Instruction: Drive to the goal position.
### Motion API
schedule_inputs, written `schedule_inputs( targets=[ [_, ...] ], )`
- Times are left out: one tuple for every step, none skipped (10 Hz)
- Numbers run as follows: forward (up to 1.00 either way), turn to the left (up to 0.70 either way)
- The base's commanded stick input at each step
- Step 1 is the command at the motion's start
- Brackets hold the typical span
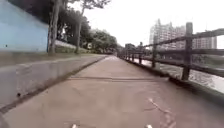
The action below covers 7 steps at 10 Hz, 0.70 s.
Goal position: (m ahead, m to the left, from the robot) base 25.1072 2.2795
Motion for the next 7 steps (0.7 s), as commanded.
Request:
schedule_inputs(
  targets=[
    [1.00, 0.00],
    [1.00, 0.00],
    [1.00, 0.00],
    [1.00, 0.00],
    [1.00, 0.00],
    [1.00, 0.00],
    [1.00, 0.00]
  ],
)
